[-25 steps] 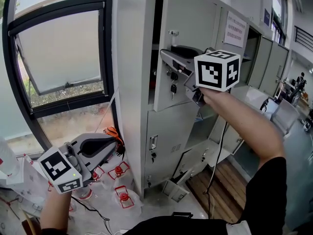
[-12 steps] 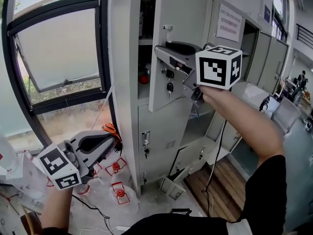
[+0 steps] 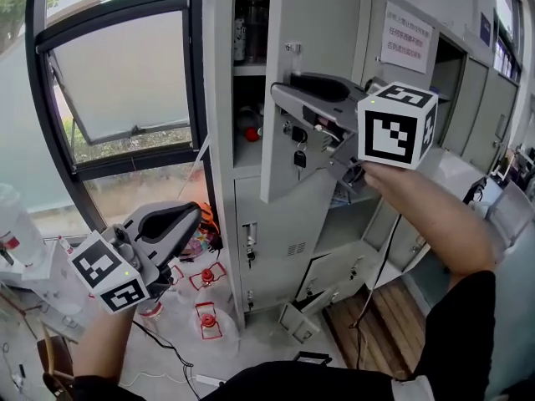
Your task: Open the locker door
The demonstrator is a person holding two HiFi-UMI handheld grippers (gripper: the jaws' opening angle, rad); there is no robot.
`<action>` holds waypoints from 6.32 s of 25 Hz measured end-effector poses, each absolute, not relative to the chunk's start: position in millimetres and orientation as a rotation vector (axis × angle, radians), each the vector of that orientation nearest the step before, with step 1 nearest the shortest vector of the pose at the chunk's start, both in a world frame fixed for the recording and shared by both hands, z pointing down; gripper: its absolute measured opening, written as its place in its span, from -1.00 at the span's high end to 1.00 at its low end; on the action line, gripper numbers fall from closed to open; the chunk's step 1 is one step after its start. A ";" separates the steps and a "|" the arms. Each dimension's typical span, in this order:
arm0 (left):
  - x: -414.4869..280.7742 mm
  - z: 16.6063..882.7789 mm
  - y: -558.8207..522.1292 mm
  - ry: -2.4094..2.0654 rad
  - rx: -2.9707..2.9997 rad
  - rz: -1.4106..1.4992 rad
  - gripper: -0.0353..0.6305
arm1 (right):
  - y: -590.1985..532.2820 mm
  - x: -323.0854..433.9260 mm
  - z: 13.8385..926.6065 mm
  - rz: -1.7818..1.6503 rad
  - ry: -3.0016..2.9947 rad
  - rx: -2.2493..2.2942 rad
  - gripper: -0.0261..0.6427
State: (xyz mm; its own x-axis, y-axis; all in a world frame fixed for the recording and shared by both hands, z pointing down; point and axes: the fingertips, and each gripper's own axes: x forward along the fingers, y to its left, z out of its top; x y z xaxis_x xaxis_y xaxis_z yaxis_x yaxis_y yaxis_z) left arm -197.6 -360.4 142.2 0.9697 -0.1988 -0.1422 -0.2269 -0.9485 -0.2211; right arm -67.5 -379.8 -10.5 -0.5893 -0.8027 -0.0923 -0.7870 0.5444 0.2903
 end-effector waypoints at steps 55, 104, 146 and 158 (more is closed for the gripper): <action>-81.9 136.7 -192.4 0.676 -2.897 0.227 0.84 | -236.2 86.2 -7.1 -0.286 -3.107 0.635 0.56; 70.9 131.2 -184.8 0.813 -2.814 0.189 0.84 | -224.2 215.4 -6.9 -0.326 -3.149 0.370 0.51; 34.5 125.7 -157.9 0.841 -2.800 0.344 0.84 | -152.9 199.1 -9.9 -0.504 -3.182 0.345 0.64; 25.4 165.9 -144.4 0.832 -2.859 0.434 0.84 | -118.5 193.2 72.1 -0.364 -3.360 0.270 0.82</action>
State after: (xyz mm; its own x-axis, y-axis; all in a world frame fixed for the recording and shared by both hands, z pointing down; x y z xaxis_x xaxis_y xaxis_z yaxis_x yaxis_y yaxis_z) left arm 25.4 -144.4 165.9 0.8063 -0.5039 -0.3098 -0.5421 -0.8390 -0.0465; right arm 193.2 -118.5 72.1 -0.9567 -0.1287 -0.2613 -0.1817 0.9648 0.1900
